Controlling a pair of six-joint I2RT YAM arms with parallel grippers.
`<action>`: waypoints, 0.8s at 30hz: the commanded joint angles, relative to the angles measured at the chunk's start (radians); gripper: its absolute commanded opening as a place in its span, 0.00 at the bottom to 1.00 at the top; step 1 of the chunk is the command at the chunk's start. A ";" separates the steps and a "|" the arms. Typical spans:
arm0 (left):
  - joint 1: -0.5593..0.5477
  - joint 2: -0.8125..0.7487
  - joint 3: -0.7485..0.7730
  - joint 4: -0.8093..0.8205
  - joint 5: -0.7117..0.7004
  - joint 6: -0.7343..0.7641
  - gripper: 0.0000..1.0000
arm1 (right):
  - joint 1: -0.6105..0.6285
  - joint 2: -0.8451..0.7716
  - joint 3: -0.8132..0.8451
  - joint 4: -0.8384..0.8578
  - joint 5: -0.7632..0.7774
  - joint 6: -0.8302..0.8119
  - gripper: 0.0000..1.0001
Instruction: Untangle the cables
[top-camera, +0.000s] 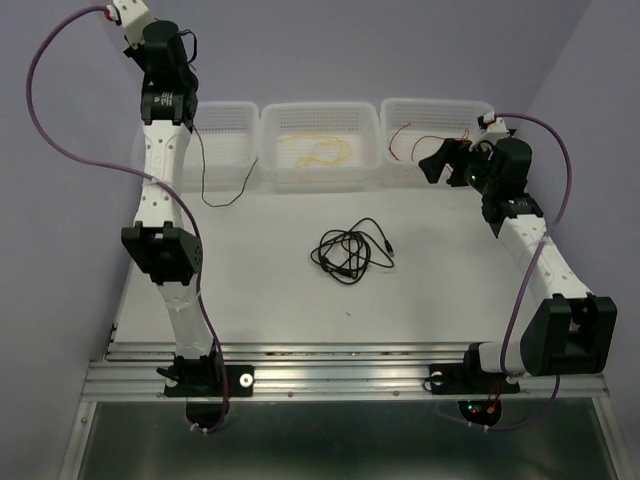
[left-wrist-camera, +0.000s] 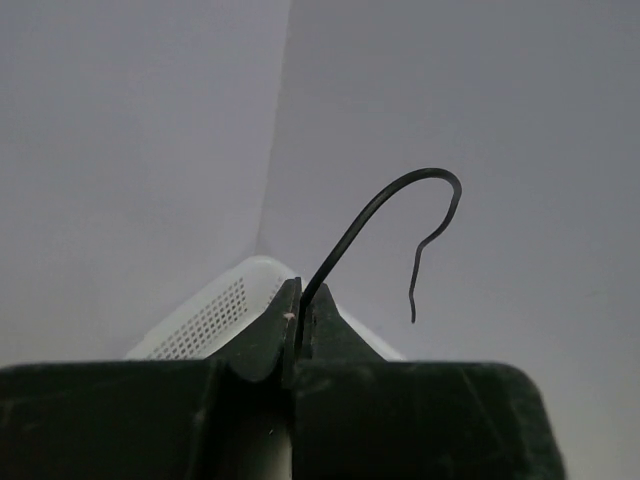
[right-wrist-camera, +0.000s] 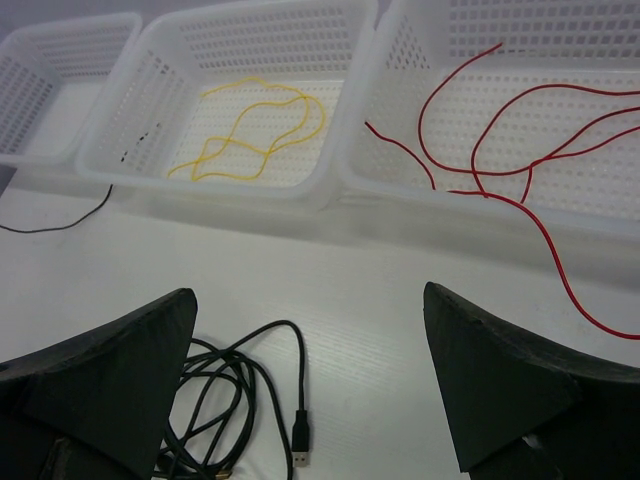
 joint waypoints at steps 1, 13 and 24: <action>0.032 0.082 0.049 0.024 0.044 0.001 0.00 | 0.000 0.005 -0.008 0.058 0.017 0.003 1.00; 0.071 0.292 -0.011 -0.005 0.041 -0.027 0.11 | 0.000 0.045 -0.025 0.067 0.057 -0.001 1.00; 0.080 0.291 0.005 -0.087 0.179 -0.021 0.99 | 0.000 0.038 -0.037 0.053 0.066 0.008 1.00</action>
